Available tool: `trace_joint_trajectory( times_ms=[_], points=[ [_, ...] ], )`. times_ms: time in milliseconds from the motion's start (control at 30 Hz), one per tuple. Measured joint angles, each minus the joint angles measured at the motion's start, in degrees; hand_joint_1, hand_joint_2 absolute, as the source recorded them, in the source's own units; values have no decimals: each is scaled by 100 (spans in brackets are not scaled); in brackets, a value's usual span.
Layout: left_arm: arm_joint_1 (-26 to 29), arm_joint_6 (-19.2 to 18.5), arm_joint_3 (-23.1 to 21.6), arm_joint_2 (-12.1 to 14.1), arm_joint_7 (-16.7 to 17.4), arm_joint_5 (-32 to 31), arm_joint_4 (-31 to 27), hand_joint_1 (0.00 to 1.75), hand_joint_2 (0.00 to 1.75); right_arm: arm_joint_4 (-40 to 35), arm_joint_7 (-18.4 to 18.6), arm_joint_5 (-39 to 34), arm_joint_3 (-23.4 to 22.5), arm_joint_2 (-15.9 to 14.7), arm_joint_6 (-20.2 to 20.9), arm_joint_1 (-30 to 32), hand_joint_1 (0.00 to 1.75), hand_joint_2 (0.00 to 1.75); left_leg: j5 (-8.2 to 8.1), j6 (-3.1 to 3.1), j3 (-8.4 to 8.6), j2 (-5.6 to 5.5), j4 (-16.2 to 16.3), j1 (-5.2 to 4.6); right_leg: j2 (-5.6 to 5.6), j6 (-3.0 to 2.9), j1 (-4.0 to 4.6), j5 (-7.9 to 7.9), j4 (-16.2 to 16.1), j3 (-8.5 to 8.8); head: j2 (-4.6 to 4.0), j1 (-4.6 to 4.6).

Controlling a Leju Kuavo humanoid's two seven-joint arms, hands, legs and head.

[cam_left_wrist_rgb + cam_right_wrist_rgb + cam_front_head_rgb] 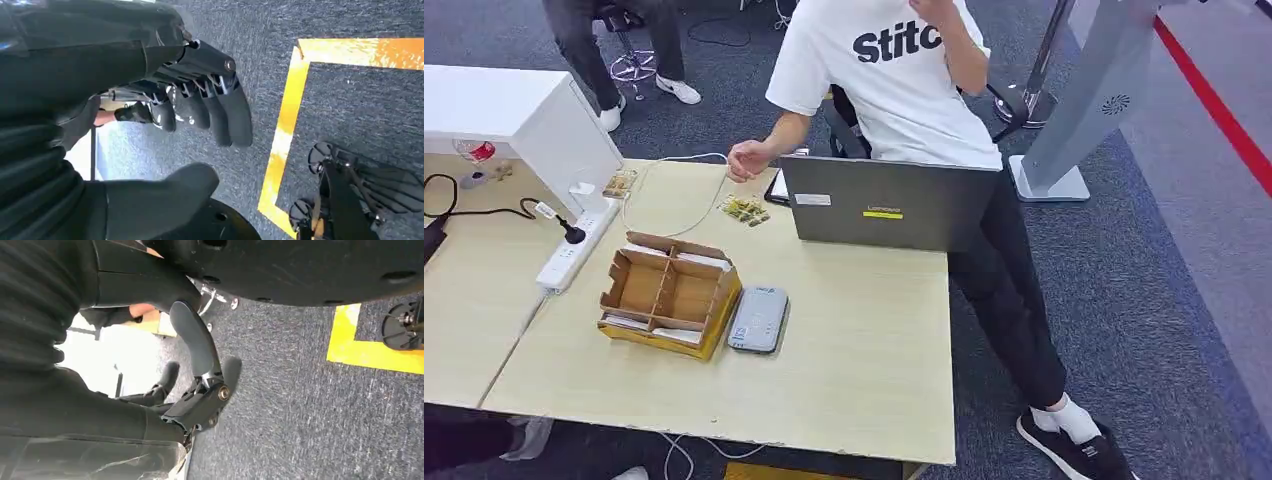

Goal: Pass the card to the sensor for recognition and then transmit it.

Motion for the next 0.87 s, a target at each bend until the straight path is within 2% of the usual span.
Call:
trace_joint_trajectory(
  times_ms=[100, 400, 433, 500, 533, 867],
  points=[
    [9, -61, -176, 24, 9, -391, 37, 0, 175, -24, 369, 215, -37, 2, 244, 15, 0, 175, 0, 0, 0, -5, 0, 2, -5, -2, 1, -1, 0, 2, 0, 2],
    [161, -319, -899, 206, -256, -32, 35, 0, 175, -254, 218, 1207, -914, -11, 477, 225, 0, 175, 0, 0, -1, -6, -1, 0, -9, 2, 2, -5, 1, 2, 0, -7],
    [180, -348, -990, 236, -308, 31, 35, 0, 0, -289, 192, 1325, -1056, -20, 512, 255, 0, 175, 0, 0, -1, -6, -1, 0, -9, 2, 2, -5, 1, 2, 0, -9],
    [223, -405, -1146, 282, -381, 145, 35, 0, 0, -354, 118, 1546, -1312, -39, 562, 322, 0, 175, 0, 0, -1, -6, -1, -1, -9, 2, 2, -6, 1, 2, 0, -9],
    [251, -437, -1235, 308, -435, 213, 22, 0, 0, -400, 85, 1677, -1470, -50, 586, 361, 0, 0, 0, 0, -1, -6, -1, -1, -9, 2, 2, -6, 1, 2, 0, -7],
    [491, -724, -1985, 514, -840, 783, -182, 0, 0, -759, -228, 2798, -2818, -149, 879, 820, 0, 0, -1, 0, -4, -9, -3, 1, -10, 1, 2, -8, 1, 5, 0, -11]
  ],
)
